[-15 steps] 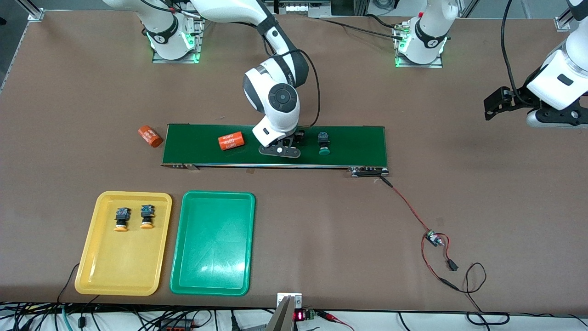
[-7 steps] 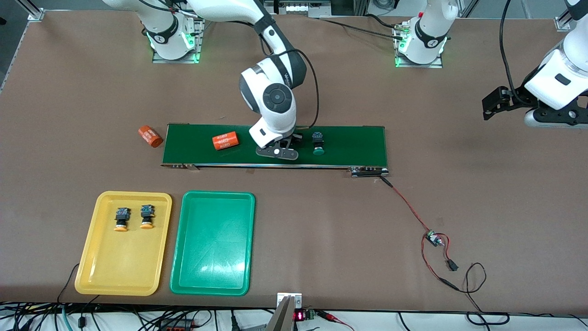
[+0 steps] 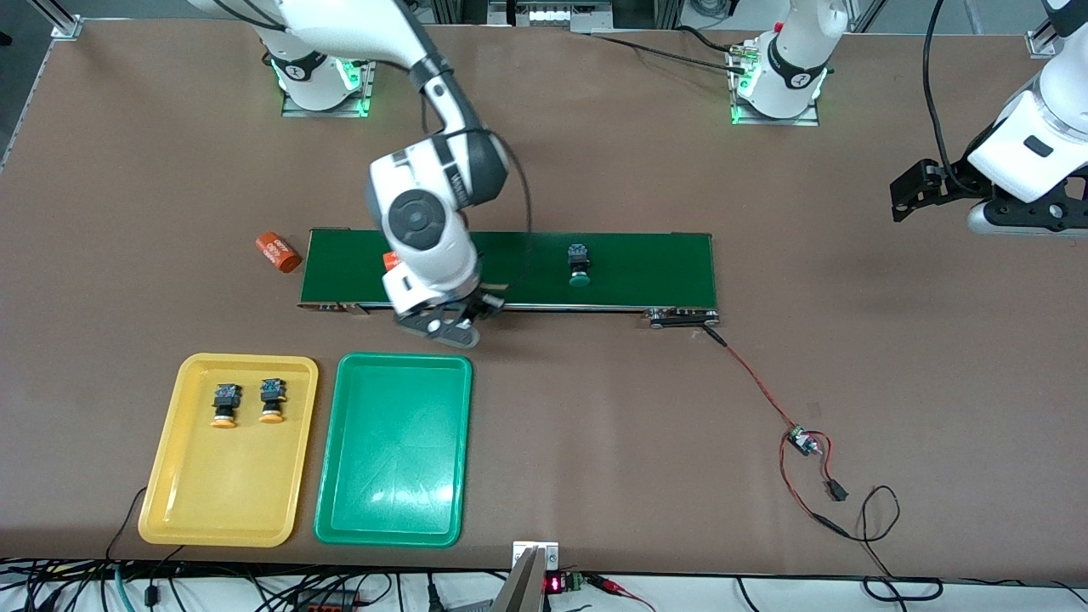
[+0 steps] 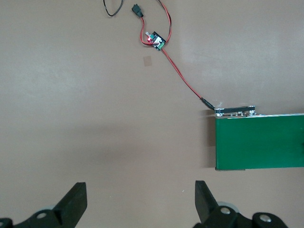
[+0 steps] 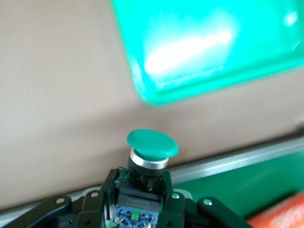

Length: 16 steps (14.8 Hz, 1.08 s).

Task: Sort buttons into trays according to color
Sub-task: 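Carry the green button to the green tray with the right gripper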

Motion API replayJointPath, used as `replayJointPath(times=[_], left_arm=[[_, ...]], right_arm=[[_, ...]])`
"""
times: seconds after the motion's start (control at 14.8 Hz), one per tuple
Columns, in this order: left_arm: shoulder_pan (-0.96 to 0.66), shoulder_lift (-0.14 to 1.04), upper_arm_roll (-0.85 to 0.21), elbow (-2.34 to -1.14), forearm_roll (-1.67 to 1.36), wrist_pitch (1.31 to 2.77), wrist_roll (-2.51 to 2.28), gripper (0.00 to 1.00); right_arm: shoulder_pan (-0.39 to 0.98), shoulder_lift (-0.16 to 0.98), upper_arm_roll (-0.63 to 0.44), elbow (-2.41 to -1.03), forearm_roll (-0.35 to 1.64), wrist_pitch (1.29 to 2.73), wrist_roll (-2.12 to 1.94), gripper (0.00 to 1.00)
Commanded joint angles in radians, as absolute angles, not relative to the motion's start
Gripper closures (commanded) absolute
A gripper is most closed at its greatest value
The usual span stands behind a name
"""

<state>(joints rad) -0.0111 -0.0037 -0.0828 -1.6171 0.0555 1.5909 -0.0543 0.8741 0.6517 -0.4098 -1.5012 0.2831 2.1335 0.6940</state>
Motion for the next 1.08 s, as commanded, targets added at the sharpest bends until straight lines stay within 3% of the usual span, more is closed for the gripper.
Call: replayJointPath(times=[0.0,0.41,0.61,1.02], left_arm=[[-0.014,0.006,-0.084,-1.588,0.040,1.559,-0.058,0.00],[-0.014,0.006,-0.086,-1.588,0.040,1.552,-0.052,0.00],[-0.014,0.006,-0.084,-1.586,0.041,1.554,-0.060,0.00],[-0.009,0.006,-0.084,-1.586,0.044,1.554,-0.051,0.00]], right_arm=[[0.793,0.690,-0.411,-1.418,0.253,2.132,0.582,1.00],[0.669,0.779,-0.410,-1.390,0.261,2.250,0.180,1.00],[0.661,0.845,-0.410,-1.370,0.261,2.338,0.114,1.00],[0.615,0.954,-0.405,-1.269,0.262,2.374,0.034,1.00]])
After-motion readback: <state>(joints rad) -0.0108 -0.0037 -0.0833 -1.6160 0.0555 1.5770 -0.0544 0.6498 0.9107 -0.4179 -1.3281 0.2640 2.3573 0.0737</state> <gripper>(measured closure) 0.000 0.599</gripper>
